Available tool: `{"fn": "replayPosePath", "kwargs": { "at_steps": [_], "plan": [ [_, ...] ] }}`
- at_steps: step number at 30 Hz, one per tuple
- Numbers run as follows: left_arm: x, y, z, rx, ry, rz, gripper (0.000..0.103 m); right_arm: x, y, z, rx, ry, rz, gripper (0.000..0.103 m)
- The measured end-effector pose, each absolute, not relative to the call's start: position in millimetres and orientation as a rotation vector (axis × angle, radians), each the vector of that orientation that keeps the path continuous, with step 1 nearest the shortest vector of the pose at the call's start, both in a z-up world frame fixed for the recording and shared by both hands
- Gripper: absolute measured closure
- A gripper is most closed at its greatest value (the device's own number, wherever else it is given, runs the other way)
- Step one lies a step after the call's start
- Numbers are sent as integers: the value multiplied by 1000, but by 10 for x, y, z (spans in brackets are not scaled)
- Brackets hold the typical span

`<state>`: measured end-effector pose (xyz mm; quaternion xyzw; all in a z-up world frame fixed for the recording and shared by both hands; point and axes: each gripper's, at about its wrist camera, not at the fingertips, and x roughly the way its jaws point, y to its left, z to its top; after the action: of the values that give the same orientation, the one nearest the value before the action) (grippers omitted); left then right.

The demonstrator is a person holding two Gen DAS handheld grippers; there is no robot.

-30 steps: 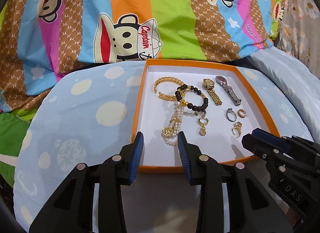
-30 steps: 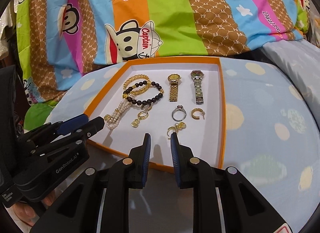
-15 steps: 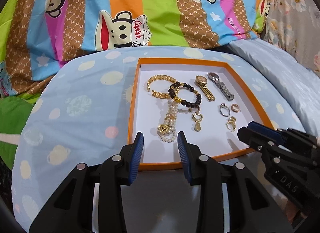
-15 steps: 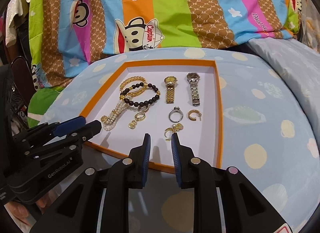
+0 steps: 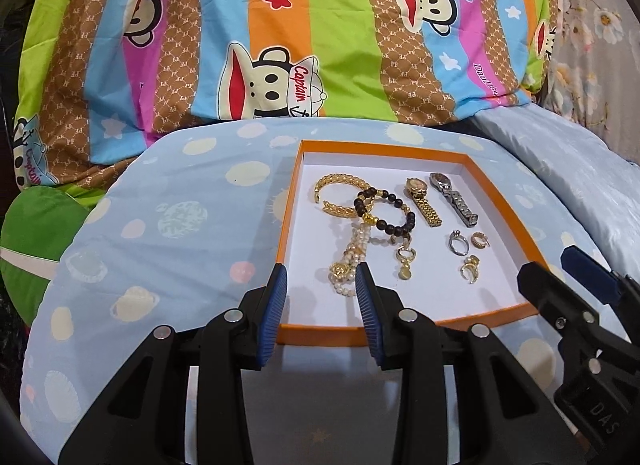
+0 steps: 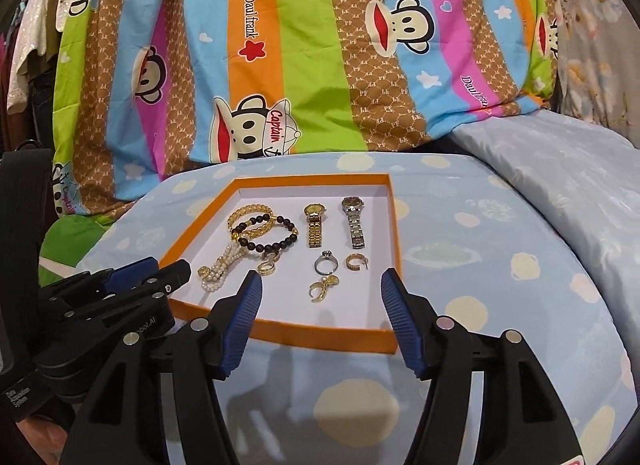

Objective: Organize jewelry

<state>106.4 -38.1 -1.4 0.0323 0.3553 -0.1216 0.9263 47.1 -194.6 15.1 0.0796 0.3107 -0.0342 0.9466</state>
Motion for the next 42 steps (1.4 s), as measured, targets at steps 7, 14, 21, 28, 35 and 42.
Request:
{"fn": "replayPosePath", "kwargs": {
  "at_steps": [7, 14, 21, 28, 35, 42],
  "plan": [
    [864, -333, 18, 68, 699, -237, 49, 289, -1836, 128, 166, 658, -57, 29],
    [730, -189, 70, 29, 660, -171, 21, 222, -1872, 103, 198, 666, -72, 15],
    [685, -172, 86, 44, 648, -131, 10, 256, -1910, 44, 219, 714, -83, 15],
    [705, -208, 72, 75, 661, -109, 8, 256, -1908, 44, 204, 716, -105, 14],
    [712, -232, 57, 94, 667, -87, 6, 246, -1897, 55, 169, 708, -142, 12],
    [734, -239, 32, 100, 689, -81, 6, 219, -1882, 88, 152, 684, -147, 12]
  ]
}}
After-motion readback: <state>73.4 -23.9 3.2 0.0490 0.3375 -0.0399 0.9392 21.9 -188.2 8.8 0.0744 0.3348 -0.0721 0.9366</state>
